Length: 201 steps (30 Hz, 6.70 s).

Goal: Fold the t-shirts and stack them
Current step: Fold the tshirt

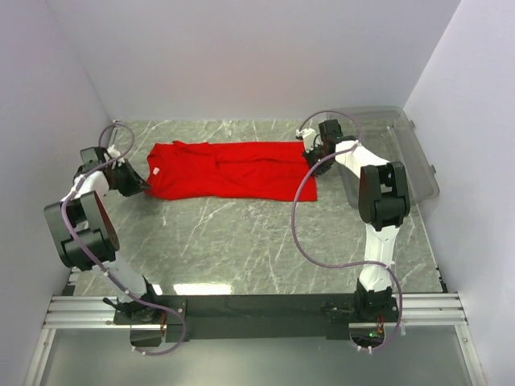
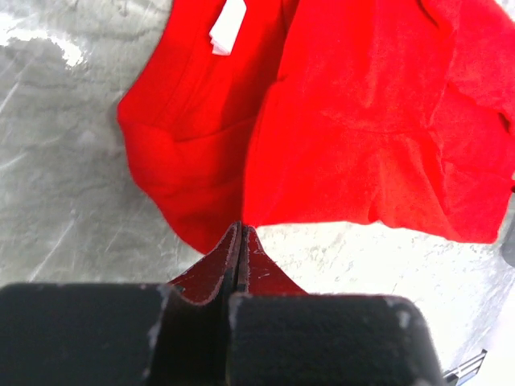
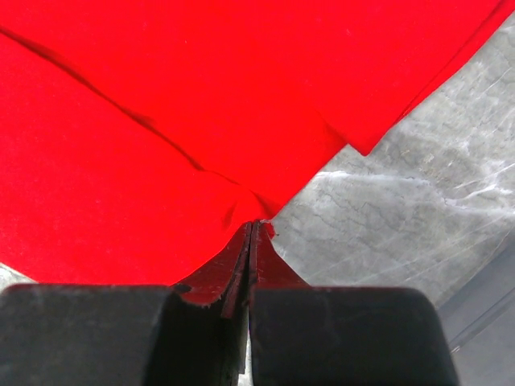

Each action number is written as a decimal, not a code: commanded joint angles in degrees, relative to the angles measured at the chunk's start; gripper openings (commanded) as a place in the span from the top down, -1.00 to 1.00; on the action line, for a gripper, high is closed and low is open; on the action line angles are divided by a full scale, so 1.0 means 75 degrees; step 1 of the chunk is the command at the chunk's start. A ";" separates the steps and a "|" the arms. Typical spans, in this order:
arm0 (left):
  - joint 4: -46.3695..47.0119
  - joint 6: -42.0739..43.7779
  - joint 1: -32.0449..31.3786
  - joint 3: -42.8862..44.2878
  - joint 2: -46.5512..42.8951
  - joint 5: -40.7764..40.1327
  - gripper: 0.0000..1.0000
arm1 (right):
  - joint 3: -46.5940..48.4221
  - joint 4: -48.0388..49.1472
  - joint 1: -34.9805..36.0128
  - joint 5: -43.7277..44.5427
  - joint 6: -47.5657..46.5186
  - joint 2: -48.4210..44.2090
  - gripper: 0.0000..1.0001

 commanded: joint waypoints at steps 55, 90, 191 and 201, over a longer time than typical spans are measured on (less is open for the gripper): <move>-0.0482 0.0040 0.0767 -0.1524 -0.1401 -0.0298 0.62 | 0.0279 0.0686 -0.0194 0.0251 0.0732 -0.0084 1.00; -0.0928 0.0567 -0.1283 -0.0024 -0.0486 -0.4084 0.19 | 0.0291 0.0592 -0.0206 0.0075 0.0720 -0.0119 1.00; -0.1995 0.0978 -0.1682 -0.0129 -0.0591 -0.6110 0.88 | 0.0185 0.0956 -0.0229 0.0275 0.0990 -0.0084 1.00; -0.2111 0.0567 -0.1694 0.0034 -0.1048 -0.7251 0.29 | 0.0197 0.0967 -0.0229 0.0204 0.0990 -0.0083 1.00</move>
